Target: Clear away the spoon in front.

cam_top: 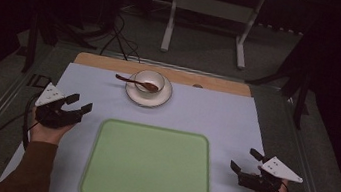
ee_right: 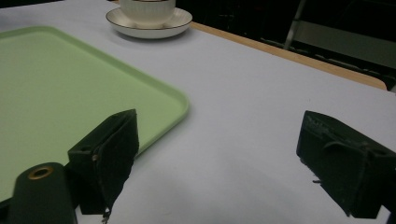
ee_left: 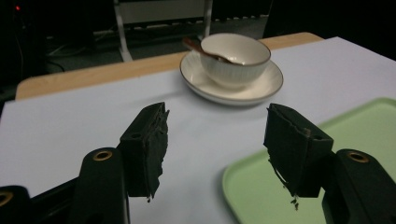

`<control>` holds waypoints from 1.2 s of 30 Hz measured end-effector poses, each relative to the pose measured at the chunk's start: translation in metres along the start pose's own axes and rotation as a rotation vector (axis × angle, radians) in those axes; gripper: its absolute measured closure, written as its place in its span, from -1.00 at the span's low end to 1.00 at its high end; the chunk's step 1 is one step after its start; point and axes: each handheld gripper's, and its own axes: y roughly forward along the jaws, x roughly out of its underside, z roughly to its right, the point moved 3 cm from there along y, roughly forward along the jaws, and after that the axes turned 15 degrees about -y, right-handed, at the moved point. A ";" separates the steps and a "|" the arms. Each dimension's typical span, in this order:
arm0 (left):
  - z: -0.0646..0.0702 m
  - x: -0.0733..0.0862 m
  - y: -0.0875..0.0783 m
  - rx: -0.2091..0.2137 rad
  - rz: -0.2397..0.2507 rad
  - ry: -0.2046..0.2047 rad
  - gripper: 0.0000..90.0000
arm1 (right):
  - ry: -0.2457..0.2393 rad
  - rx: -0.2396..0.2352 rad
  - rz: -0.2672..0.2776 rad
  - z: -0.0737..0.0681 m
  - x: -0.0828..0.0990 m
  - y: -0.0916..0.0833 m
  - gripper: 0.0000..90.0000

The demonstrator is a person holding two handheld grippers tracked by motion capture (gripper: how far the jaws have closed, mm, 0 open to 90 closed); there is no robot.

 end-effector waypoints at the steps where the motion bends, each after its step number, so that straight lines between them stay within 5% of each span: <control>1: 0.001 -0.004 0.001 0.003 0.003 0.004 -0.14 | 0.000 0.000 0.001 0.000 0.000 0.000 -0.72; 12: 0.003 -0.034 0.023 0.021 0.027 -0.028 -0.39 | 0.007 0.006 0.001 0.001 0.001 -0.001 -0.72; 16: 0.001 -0.038 0.033 0.010 -0.003 -0.034 -0.45 | 0.006 0.005 -0.001 0.001 0.001 0.000 -0.72; 24: 0.001 -0.046 0.049 0.010 -0.030 -0.021 -0.41 | 0.006 0.006 -0.003 0.002 0.001 0.000 -0.72; 36: 0.004 -0.053 0.080 0.024 -0.028 -0.061 -0.34 | 0.006 0.000 -0.010 0.002 0.002 0.000 -0.71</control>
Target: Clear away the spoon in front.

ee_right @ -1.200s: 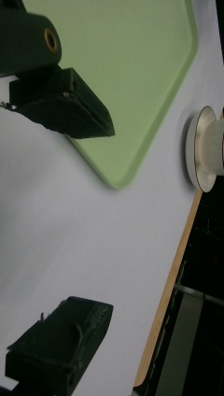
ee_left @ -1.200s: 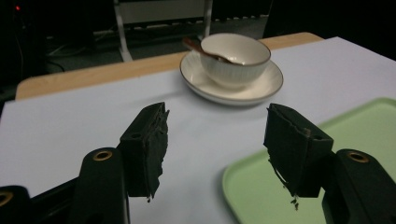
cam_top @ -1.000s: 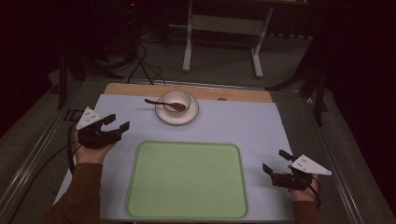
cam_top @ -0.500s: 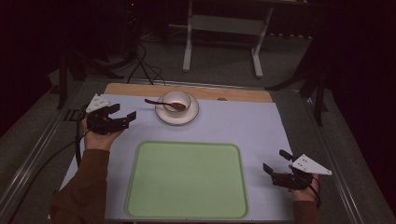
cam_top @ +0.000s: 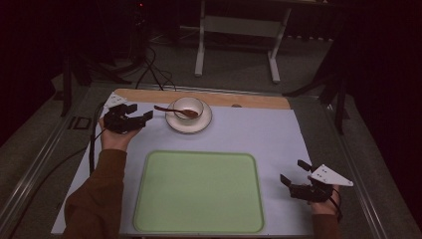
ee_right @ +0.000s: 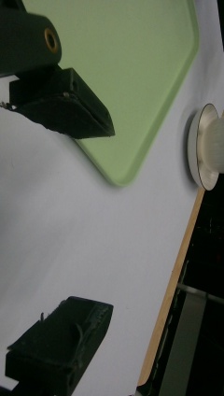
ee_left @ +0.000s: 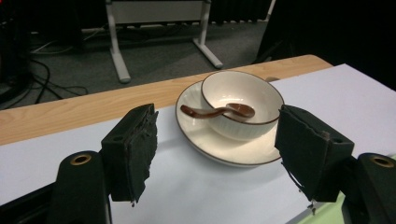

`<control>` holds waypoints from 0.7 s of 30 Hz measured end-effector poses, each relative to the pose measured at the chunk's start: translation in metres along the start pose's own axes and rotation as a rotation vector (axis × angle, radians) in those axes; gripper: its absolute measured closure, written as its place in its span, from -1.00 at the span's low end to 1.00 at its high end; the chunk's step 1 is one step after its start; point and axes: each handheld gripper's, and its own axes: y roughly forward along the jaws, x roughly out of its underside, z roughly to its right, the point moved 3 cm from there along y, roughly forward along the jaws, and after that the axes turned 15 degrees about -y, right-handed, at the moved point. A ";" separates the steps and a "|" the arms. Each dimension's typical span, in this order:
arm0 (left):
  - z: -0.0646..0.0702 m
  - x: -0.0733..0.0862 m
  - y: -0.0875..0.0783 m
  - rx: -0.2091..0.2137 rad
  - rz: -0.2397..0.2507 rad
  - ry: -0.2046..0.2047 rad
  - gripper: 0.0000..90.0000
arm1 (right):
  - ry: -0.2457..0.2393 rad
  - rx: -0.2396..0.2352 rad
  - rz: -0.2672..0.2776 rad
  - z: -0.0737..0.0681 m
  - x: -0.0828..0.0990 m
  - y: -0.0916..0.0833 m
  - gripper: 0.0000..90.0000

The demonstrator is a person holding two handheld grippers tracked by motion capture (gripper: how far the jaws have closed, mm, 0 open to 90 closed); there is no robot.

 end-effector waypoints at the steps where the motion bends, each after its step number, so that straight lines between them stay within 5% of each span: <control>1: 0.000 0.001 0.003 0.000 -0.003 -0.002 -0.34 | -0.001 0.000 -0.001 0.000 0.000 0.000 -0.72; 11: -0.006 0.003 0.038 -0.043 -0.060 0.015 -0.26 | 0.002 -0.001 -0.001 0.000 0.000 0.000 -0.71; 21: -0.012 0.006 0.069 -0.044 -0.115 -0.022 -0.14 | 0.003 0.002 0.001 0.000 0.000 0.000 -0.71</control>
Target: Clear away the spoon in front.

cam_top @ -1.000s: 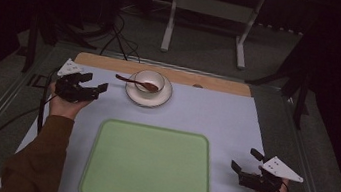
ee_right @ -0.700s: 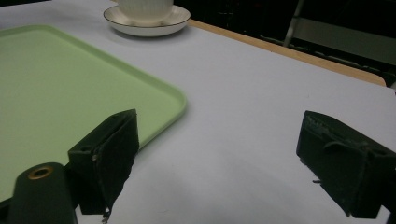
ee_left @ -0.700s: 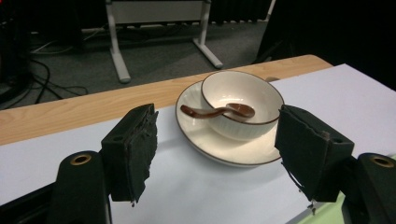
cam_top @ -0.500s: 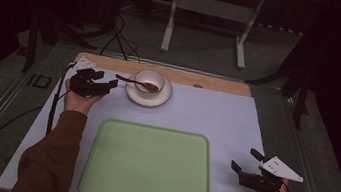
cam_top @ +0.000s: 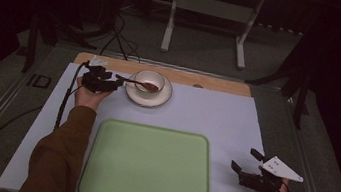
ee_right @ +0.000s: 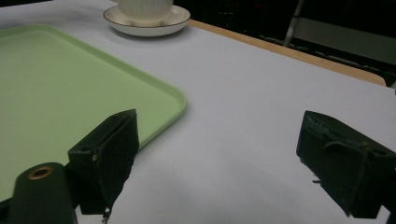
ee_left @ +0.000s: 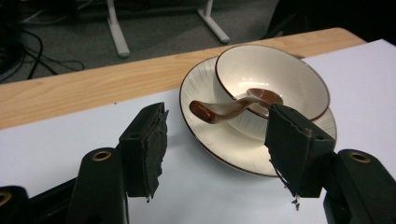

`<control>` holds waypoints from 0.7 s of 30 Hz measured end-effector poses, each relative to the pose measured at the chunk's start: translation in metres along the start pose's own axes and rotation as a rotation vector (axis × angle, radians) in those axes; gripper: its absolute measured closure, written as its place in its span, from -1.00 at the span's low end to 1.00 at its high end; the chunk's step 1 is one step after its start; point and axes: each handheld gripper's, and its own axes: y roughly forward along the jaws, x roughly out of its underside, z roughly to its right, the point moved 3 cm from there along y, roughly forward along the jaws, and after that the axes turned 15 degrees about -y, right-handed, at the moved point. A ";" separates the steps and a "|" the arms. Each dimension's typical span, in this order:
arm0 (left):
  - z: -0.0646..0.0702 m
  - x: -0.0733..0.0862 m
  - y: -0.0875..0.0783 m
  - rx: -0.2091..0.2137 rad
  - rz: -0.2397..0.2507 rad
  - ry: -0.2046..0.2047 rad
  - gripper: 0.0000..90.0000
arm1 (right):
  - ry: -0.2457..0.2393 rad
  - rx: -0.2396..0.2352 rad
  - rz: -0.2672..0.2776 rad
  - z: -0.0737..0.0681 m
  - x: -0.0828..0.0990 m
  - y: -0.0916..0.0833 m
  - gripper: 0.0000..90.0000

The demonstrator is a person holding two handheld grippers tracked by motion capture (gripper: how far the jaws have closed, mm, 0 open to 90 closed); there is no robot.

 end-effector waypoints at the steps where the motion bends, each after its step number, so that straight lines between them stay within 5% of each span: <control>1: 0.001 0.000 0.004 0.003 -0.008 -0.002 -0.12 | 0.000 0.001 0.000 0.000 0.000 0.000 -0.71; 8: 0.007 0.001 0.017 0.046 -0.007 -0.043 0.00 | 0.000 0.000 -0.001 0.000 0.000 0.000 -0.71; 12: 0.007 0.000 0.015 0.049 0.006 -0.047 0.26 | -0.003 0.000 0.000 0.000 0.000 0.000 -0.71; 21: 0.013 0.000 0.008 0.083 0.018 -0.016 0.71 | -0.001 0.002 -0.002 0.000 0.000 0.000 -0.71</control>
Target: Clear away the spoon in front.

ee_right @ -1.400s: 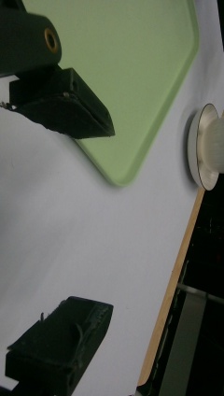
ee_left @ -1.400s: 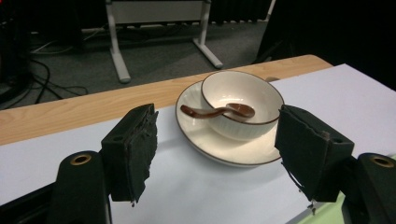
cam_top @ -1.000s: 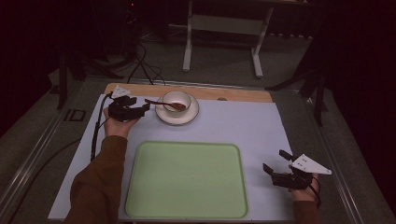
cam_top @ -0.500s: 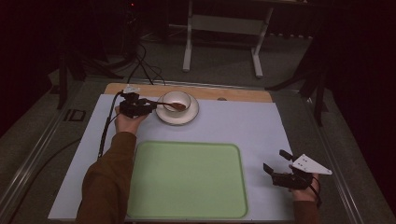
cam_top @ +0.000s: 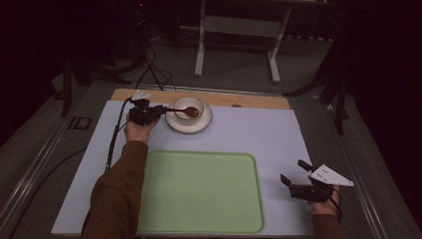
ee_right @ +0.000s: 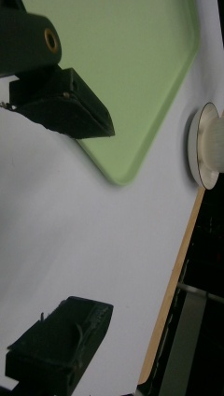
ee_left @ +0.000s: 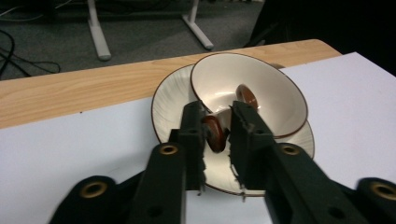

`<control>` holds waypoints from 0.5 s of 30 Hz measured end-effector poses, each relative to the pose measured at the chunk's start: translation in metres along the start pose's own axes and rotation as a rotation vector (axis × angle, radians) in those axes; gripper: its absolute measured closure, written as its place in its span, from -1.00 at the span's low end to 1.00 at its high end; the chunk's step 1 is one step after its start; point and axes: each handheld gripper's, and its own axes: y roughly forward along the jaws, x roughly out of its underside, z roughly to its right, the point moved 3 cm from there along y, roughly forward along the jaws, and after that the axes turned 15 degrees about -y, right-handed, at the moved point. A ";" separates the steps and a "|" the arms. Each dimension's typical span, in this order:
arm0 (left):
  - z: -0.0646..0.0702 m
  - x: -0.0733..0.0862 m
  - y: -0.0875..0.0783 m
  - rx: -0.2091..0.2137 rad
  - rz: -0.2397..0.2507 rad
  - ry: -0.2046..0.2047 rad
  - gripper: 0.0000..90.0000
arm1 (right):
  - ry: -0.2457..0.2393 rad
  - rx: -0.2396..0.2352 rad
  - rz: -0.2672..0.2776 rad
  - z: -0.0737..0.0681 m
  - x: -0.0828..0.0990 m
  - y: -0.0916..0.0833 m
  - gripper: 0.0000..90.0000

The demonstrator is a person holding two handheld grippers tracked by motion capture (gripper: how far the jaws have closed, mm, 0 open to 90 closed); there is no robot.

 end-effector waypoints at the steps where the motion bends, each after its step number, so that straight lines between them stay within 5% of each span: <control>1: 0.002 0.000 -0.001 0.006 0.002 0.008 0.75 | 0.000 0.000 0.000 0.000 0.000 0.000 -0.71; 10: 0.017 0.000 -0.014 -0.042 -0.004 0.121 0.85 | 0.001 -0.001 -0.002 0.000 0.000 0.000 -0.71; 15: 0.018 -0.001 -0.023 -0.070 -0.003 0.142 0.85 | 0.000 -0.001 -0.003 0.000 0.000 0.000 -0.71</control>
